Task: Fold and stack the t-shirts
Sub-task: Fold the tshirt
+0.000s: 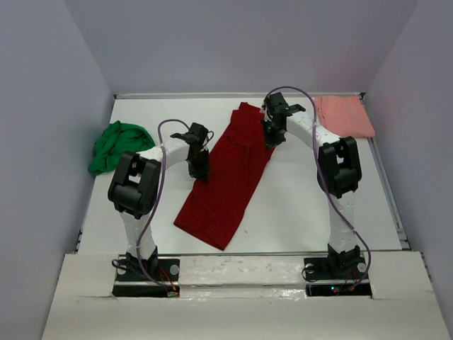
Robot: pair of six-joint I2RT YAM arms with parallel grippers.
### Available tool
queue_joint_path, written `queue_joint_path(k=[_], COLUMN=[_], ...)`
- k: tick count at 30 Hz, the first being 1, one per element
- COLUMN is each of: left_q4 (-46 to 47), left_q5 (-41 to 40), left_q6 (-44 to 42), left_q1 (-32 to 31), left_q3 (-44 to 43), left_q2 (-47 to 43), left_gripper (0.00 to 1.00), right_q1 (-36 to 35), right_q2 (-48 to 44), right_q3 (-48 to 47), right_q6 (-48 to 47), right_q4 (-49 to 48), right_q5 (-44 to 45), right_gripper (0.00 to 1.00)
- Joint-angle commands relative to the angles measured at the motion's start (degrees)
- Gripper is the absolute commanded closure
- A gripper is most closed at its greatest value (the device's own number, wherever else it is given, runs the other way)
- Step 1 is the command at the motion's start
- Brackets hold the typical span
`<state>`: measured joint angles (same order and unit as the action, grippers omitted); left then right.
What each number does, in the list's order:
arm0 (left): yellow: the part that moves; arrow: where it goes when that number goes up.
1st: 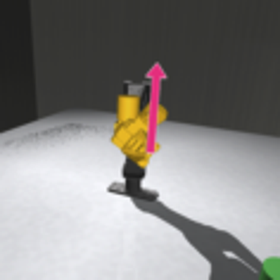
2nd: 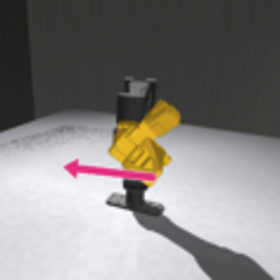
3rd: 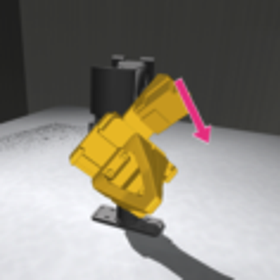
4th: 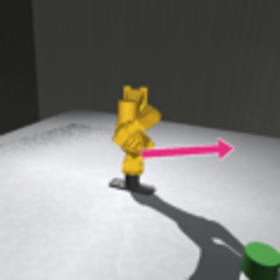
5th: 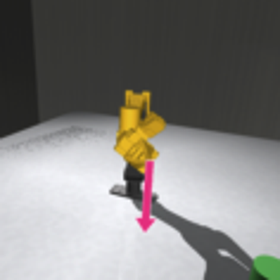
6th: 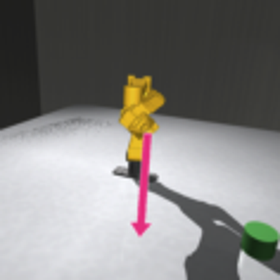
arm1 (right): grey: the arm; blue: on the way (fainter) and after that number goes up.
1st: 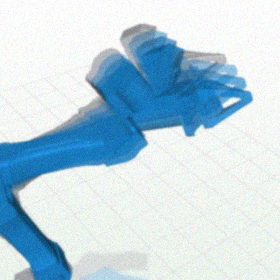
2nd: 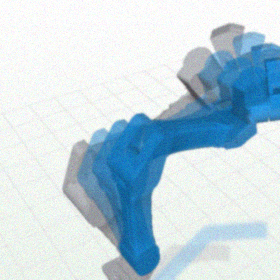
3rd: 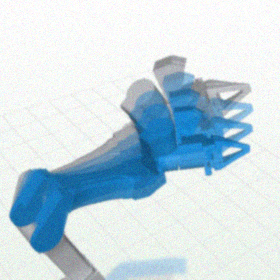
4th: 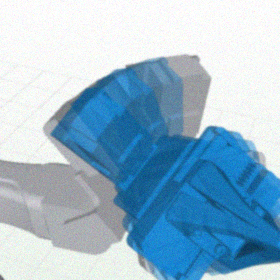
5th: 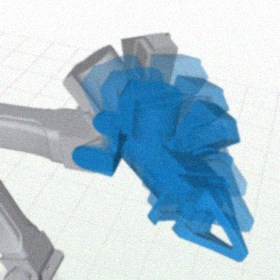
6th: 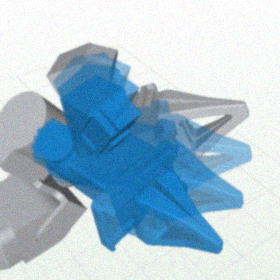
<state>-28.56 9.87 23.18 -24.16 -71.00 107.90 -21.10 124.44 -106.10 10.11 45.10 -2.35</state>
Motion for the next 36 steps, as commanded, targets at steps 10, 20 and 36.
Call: queue_joint_path(k=[10,20,36], left_q4=[-1.07,2.45,4.12], left_q5=[2.7,4.81,7.53], left_q6=[0.02,2.31,7.67], left_q1=[0.35,-1.15,-12.82], left_q3=[0.6,9.82,6.68], left_q2=[2.23,-1.64,0.55], left_gripper=[1.0,1.0,1.0], right_q1=[-0.52,-0.52,2.9], right_q2=[7.74,18.45,26.73], right_q3=[-6.74,-22.21,-35.13], right_q6=[-0.53,-1.5,-3.6], right_q4=[1.29,9.03,14.14], right_q5=[2.0,3.76,2.79], right_gripper=[1.0,1.0,1.0])
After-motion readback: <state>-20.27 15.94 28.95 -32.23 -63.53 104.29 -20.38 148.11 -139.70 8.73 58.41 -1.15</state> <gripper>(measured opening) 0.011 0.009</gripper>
